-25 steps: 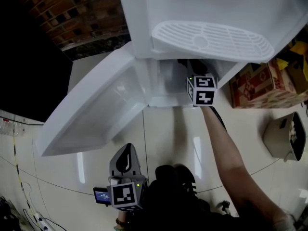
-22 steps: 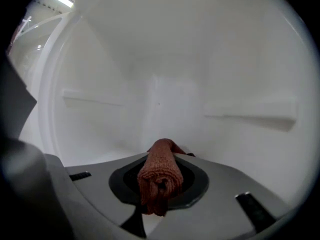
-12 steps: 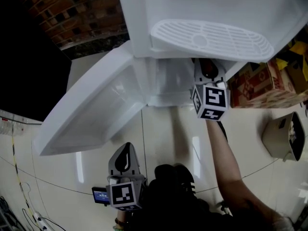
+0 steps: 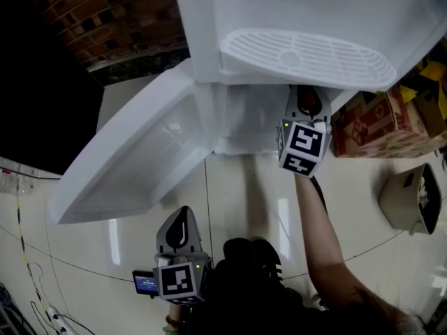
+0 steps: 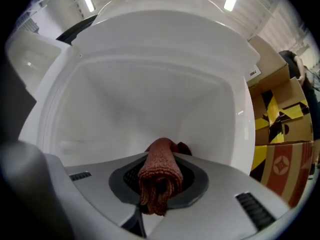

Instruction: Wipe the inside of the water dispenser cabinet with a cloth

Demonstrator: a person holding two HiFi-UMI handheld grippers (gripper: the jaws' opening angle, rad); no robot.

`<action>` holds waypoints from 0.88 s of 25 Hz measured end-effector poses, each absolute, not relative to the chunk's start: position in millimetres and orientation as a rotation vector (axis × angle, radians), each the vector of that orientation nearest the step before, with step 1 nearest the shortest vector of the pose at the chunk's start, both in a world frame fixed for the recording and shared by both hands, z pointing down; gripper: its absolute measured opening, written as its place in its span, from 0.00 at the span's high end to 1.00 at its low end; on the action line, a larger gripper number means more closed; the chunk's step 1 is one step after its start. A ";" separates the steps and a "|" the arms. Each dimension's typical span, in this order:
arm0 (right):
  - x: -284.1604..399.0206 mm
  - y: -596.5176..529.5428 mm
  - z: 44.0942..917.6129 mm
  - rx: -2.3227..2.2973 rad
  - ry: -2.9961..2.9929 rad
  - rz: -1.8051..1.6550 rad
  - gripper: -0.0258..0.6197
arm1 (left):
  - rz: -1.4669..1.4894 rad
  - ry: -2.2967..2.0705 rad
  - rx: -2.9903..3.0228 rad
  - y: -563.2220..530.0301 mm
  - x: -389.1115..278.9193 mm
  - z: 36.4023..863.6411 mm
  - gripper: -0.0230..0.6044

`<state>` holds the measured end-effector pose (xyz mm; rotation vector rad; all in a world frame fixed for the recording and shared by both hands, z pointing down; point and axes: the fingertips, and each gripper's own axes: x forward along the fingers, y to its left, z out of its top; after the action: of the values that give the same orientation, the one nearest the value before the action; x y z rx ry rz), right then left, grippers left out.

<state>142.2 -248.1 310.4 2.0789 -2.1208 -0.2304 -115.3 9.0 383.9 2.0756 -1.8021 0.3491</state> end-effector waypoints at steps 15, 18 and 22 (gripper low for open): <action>142.1 -216.7 372.1 1.949 -2.131 -0.072 0.85 | 0.342 -1.808 2.071 10.0 -117.1 383.2 0.96; 142.6 -199.0 293.6 2.040 -2.222 -0.306 0.85 | 0.345 -1.804 2.076 9.3 -114.7 383.5 0.96; 150.6 -171.2 230.0 2.118 -2.211 -0.592 0.85 | 0.342 -1.799 2.085 8.2 -112.3 382.5 0.96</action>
<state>150.6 -171.2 230.0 2.1184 -2.2113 -0.5920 -112.3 8.2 382.5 2.0848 -1.7994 0.3423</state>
